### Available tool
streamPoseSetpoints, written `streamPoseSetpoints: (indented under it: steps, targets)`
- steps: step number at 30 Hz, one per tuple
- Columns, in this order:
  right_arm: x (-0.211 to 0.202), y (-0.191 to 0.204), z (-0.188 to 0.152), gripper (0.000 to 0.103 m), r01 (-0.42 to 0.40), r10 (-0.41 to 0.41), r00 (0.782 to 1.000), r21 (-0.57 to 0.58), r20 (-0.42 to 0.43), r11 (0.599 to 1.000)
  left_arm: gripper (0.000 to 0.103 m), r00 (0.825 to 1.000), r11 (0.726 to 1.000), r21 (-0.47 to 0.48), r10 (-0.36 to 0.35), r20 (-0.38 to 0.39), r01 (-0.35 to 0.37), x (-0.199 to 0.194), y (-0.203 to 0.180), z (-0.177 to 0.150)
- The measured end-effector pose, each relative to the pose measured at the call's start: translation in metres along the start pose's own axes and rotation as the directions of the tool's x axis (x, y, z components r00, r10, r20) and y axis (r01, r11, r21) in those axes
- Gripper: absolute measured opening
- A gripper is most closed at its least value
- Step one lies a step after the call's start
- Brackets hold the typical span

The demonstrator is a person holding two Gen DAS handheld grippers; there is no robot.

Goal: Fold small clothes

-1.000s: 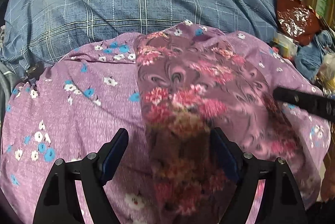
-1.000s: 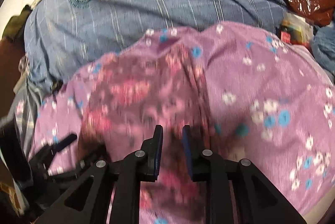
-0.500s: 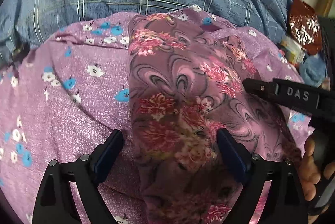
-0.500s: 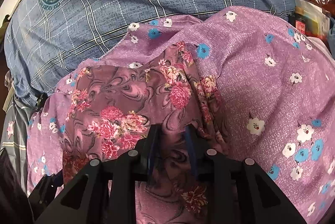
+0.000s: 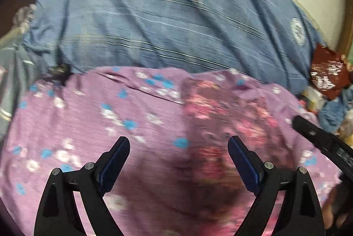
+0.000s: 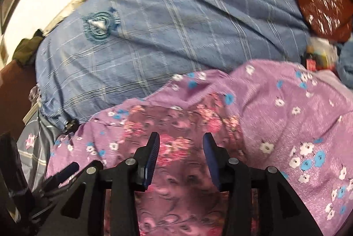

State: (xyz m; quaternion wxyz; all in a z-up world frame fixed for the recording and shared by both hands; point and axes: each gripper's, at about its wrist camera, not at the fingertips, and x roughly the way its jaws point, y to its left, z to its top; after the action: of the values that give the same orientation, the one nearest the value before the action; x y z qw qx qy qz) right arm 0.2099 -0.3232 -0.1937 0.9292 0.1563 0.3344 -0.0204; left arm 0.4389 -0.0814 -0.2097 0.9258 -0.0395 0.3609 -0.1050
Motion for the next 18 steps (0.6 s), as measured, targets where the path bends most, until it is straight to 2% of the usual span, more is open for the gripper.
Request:
streamPoseSetpoints:
  steps: [4,6,10,12,18]
  targets:
    - [0.005,0.034,-0.017,0.043,0.025,-0.029,0.999,-0.147,-0.025,0.989,0.091,0.988,0.988,0.056,0.141,0.057,-0.145,-0.007,0.002,-0.003]
    - [0.01,0.046,-0.023,0.042,0.052,-0.061,0.997,-0.21,-0.037,0.976,0.091,0.982,0.983,0.059,0.172,0.08,-0.176,-0.011,0.001,-0.004]
    - [0.013,0.049,-0.029,0.041,0.129,-0.142,0.99,-0.272,-0.027,0.954,0.091,0.973,0.977,0.068,0.193,0.127,-0.203,-0.021,-0.006,-0.008]
    - [0.013,0.043,-0.026,0.041,0.139,-0.152,0.988,-0.254,-0.03,0.957,0.091,0.97,0.975,0.077,0.195,0.147,-0.208,-0.025,-0.011,-0.013]
    - [0.007,0.031,-0.023,0.041,0.223,-0.232,0.973,-0.243,-0.009,0.944,0.091,0.98,0.989,0.064,0.122,0.158,-0.133,-0.039,-0.018,-0.025]
